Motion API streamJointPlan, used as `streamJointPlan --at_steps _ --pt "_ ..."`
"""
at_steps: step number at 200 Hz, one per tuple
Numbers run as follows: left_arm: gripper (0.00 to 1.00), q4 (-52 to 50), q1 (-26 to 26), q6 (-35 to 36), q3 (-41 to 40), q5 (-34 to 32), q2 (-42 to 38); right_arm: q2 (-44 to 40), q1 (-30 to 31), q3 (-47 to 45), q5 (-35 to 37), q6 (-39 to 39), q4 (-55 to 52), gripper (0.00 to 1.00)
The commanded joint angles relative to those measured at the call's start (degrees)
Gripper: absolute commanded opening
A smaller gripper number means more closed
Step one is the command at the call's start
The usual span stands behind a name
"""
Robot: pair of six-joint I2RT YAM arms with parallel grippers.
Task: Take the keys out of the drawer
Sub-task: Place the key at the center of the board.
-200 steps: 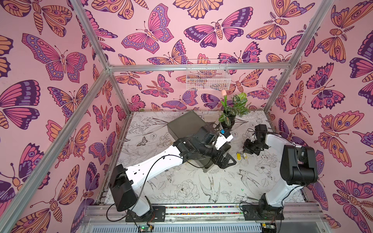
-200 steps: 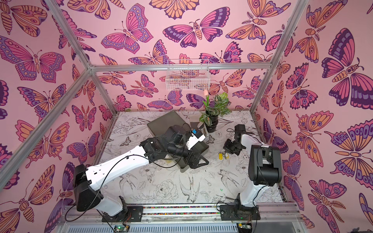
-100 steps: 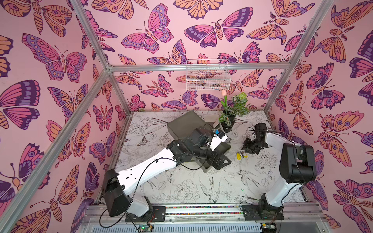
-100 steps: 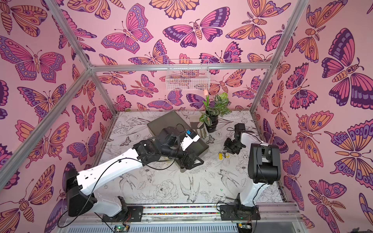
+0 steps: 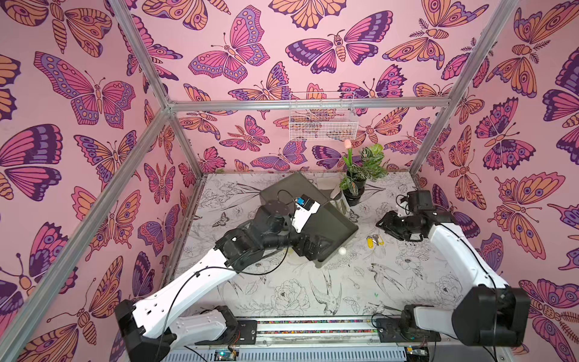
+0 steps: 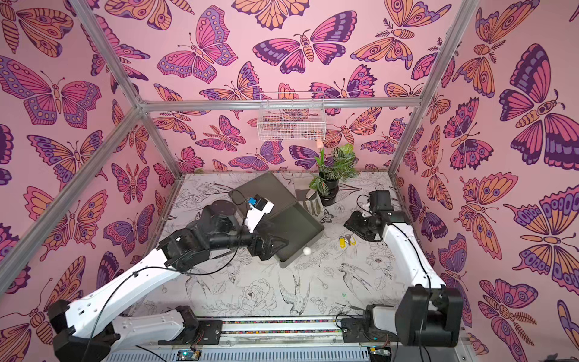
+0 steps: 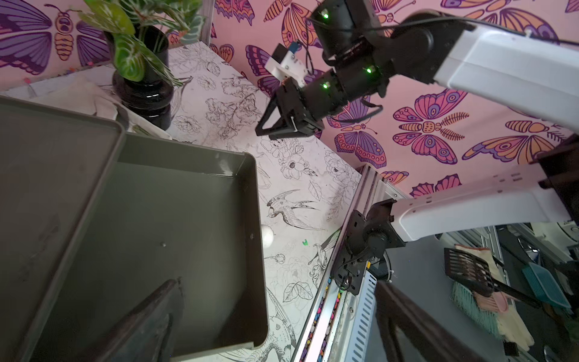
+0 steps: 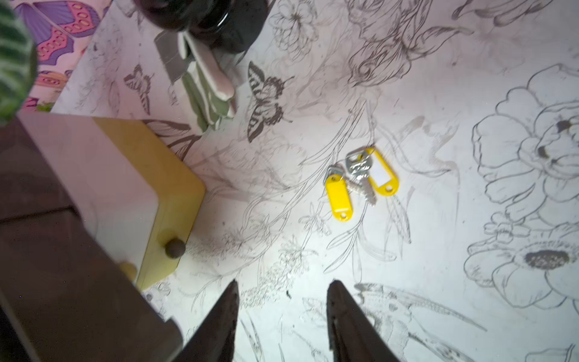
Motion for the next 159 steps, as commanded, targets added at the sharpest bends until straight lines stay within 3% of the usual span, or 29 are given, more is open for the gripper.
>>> streamJointPlan --at_steps 1,85,130,159 --pt "1.0 -0.82 2.48 -2.78 -1.79 -1.46 -1.43 -6.15 1.63 -1.14 -3.25 3.19 -5.28 0.53" --pt "1.0 -10.64 11.42 -4.27 4.22 -0.23 2.36 -24.55 11.68 -6.76 -13.14 13.61 -5.64 0.63" --pt "0.96 -13.83 17.58 -4.35 9.37 2.6 7.3 -25.31 19.59 -8.87 -11.17 17.33 -1.77 0.68" --pt "0.93 -14.29 20.41 -4.23 12.02 4.58 12.45 -23.93 21.43 -12.32 -12.02 19.94 3.84 0.68"
